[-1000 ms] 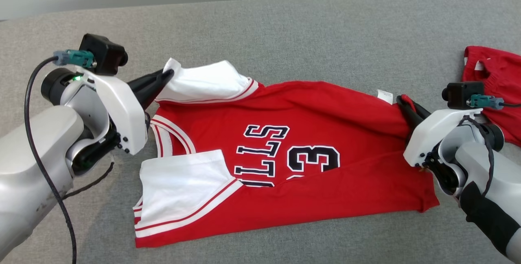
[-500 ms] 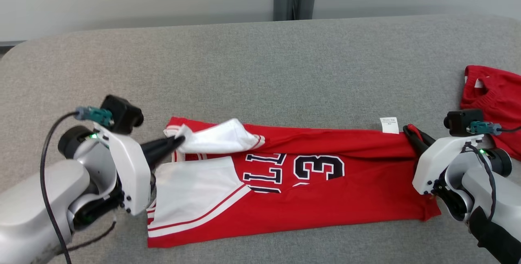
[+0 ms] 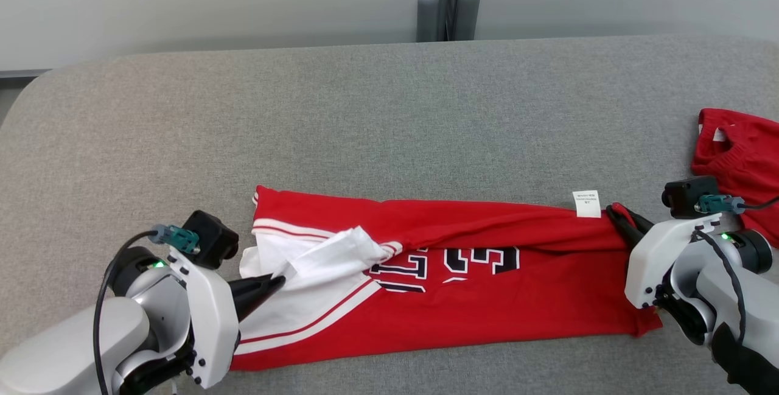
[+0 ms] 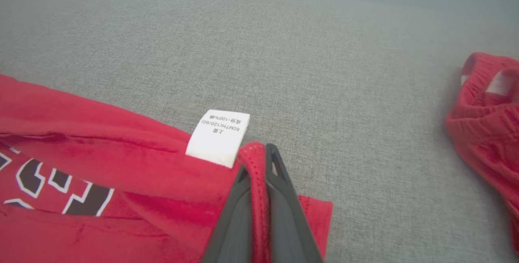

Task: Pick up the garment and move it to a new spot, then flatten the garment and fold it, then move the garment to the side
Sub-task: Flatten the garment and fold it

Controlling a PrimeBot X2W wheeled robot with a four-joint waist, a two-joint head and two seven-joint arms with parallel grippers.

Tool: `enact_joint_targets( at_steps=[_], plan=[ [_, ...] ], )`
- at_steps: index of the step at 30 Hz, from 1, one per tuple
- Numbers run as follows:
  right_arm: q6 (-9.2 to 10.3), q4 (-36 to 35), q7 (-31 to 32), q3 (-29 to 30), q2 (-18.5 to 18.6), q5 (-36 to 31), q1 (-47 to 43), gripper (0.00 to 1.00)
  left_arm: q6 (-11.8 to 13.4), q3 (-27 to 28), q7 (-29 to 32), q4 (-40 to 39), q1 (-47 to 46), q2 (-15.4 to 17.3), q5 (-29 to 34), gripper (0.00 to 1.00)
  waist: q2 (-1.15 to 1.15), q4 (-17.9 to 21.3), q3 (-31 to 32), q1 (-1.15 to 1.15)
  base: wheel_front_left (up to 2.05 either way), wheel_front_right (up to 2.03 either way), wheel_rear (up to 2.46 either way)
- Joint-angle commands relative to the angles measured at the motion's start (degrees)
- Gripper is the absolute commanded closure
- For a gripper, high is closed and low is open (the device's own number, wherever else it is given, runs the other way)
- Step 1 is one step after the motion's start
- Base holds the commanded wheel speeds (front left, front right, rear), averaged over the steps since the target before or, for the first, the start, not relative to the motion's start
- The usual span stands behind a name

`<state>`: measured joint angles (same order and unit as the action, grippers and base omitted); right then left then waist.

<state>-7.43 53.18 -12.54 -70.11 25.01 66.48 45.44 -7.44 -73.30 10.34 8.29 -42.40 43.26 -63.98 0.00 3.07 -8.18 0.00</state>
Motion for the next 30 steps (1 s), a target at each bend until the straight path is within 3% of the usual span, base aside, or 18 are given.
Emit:
enact_joint_targets(
  at_steps=[1, 12, 13, 14, 15, 23, 27, 30],
  plan=[
    [-0.11, -0.4, 0.2, -0.2, 0.7, -0.4, -0.6, 1.00, -0.1, 0.0, 0.0, 0.0, 0.9, 0.0, 0.4, 1.00, 0.00, -0.1, 0.2, 0.00, 0.00, 0.00, 0.00],
    [-0.11, -8.5, 6.0, -2.3, 5.4, -2.5, -2.5, 1.00, -0.1, 0.0, 0.6, 0.4, 4.4, -0.7, 2.8, 1.00, 0.00, 0.3, 2.0, 0.00, 0.00, 0.00, 0.00],
    [-0.11, -9.1, 6.8, -2.4, 5.8, -2.4, -2.9, 0.92, -0.1, 0.0, 0.7, 0.6, 4.7, -0.7, 3.1, 1.00, 0.00, 0.4, 2.1, 0.00, 0.00, 0.00, 0.00],
    [-0.11, -9.4, 7.7, -2.5, 6.1, -2.3, -3.1, 0.54, -0.1, 0.0, 0.8, 0.8, 4.8, -0.8, 3.5, 1.00, 0.00, 0.4, 2.1, 0.00, 0.00, 0.00, 0.00],
    [-0.11, -9.9, 8.6, -2.6, 6.4, -2.1, -3.3, 0.00, -0.1, 0.0, 1.0, 0.9, 5.1, -1.0, 3.9, 1.00, 0.00, 0.5, 2.2, 0.00, 0.00, 0.00, 0.00],
    [-0.11, -13.9, 13.3, -2.9, 9.0, -2.7, -4.0, 0.00, 0.0, 0.0, 1.7, 2.4, 6.6, -1.7, 5.3, 1.00, 0.00, 0.7, 2.5, 0.00, 0.00, 0.00, 0.00],
    [-0.11, -15.3, 15.2, -2.9, 10.6, -2.6, -4.2, 0.00, 0.3, 0.0, 2.8, 3.5, 7.1, -2.0, 5.1, 0.71, 0.00, 0.7, 3.1, 0.00, 0.00, 0.00, 0.00],
    [-0.11, -16.0, 16.3, -2.3, 11.7, -1.7, -4.6, 0.00, 0.6, 0.0, 3.4, 4.1, 7.9, -2.2, 5.6, 0.60, 0.00, 0.8, 3.7, 0.00, 0.00, 0.00, 0.00]
  ],
)
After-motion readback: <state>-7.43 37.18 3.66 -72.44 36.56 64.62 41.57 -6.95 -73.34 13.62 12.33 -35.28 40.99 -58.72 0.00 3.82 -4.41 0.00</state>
